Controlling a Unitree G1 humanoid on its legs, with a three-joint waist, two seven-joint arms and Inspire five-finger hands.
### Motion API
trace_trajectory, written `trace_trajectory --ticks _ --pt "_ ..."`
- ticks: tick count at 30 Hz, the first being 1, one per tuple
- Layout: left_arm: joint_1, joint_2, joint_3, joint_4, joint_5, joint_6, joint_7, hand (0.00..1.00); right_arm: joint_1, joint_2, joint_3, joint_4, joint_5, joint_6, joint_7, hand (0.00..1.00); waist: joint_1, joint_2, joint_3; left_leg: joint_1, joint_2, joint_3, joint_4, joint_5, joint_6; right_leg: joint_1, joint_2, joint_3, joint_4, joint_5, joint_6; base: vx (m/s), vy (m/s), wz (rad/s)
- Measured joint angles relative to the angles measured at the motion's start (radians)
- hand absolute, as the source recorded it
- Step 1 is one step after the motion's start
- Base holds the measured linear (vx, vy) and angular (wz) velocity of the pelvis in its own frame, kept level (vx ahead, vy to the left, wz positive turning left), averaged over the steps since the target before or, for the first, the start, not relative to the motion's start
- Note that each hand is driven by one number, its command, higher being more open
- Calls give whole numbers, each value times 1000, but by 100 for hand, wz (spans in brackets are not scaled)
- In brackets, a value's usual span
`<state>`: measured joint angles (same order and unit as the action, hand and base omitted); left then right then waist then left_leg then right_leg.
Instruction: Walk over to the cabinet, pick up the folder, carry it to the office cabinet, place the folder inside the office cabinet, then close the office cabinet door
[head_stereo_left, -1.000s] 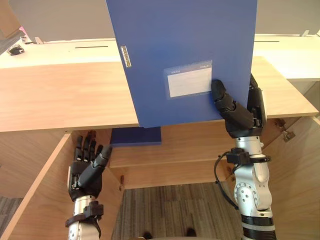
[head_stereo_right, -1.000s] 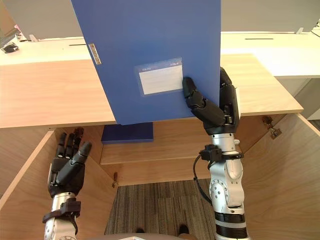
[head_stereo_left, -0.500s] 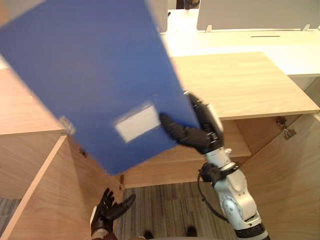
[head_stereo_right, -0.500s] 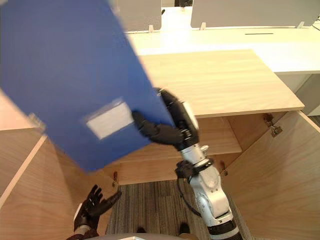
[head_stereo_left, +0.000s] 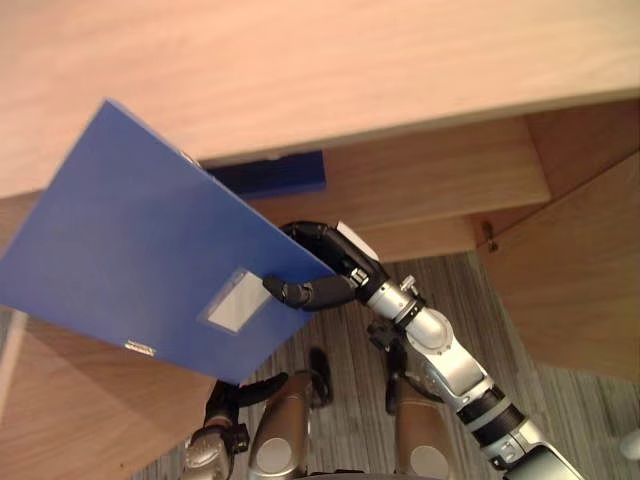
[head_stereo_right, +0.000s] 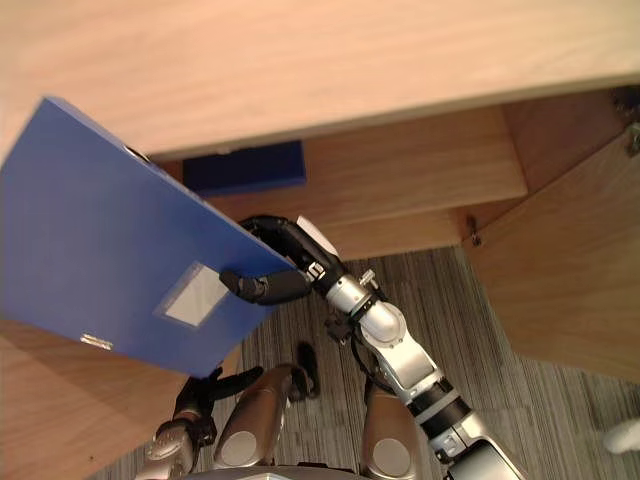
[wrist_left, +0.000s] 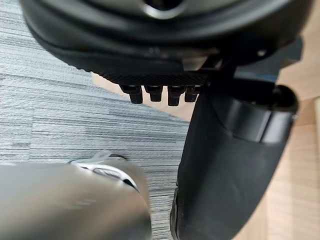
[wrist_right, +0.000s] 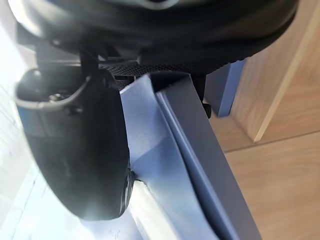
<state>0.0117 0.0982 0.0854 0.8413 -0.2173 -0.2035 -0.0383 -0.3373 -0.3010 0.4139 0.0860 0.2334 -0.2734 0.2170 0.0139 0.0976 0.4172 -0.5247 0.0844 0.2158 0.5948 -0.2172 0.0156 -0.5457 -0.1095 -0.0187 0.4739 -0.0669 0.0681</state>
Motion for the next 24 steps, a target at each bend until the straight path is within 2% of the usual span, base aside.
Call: trace_trajectory --ticks 3,8,10,11,12,14,17,24 --pt "-42 -4 -25 -8 -15 -3 4 100 -18 25 -86 35 2 -5 -35 0 1 0 16 -91 10 -14 71 -10 -2 -92 -2 -7 86 -31 -9 -151 -44 10" --pt "-72 -38 -17 -98 -47 -21 13 100 -22 -8 -152 25 4 -10 -62 0 24 -5 35 -236 46 -32 165 -23 -1 -233 -5 -47 189 -58 -28 -123 -73 5" --pt "-75 -44 -12 -153 -59 -29 14 100 -26 41 -253 30 123 29 -171 0 38 -6 41 -297 66 -40 196 -20 -6 -286 -5 -68 223 -67 -39 -94 -93 17" --pt "-75 -46 -8 -165 -59 -29 14 100 -30 62 -291 30 148 31 -201 0 43 -7 43 -311 72 -41 204 -20 -6 -299 -5 -71 232 -70 -41 -74 -96 16" --pt "-76 -50 9 -189 -61 -33 14 100 -57 87 -385 34 207 32 -272 0 53 -10 57 -340 78 -43 221 -20 -8 -329 -5 -75 254 -77 -45 -51 -67 7" --pt "-75 -54 24 -200 -77 -32 16 100 -97 82 -452 43 269 31 -314 0 56 -10 58 -371 83 -43 235 -16 -15 -360 -5 -75 266 -77 -44 -30 -26 -1" --pt "-75 -59 45 -214 -88 -32 20 100 -174 60 -530 87 381 25 -365 0 55 -10 59 -403 97 -43 269 -24 -10 -390 1 -74 291 -72 -46 9 8 -9" --pt "-79 -81 44 -277 -109 -34 32 100 -314 77 -569 139 577 -24 -425 0 63 -10 59 -415 108 -50 290 -37 -15 -402 5 -83 316 -89 -50 0 -5 -1"
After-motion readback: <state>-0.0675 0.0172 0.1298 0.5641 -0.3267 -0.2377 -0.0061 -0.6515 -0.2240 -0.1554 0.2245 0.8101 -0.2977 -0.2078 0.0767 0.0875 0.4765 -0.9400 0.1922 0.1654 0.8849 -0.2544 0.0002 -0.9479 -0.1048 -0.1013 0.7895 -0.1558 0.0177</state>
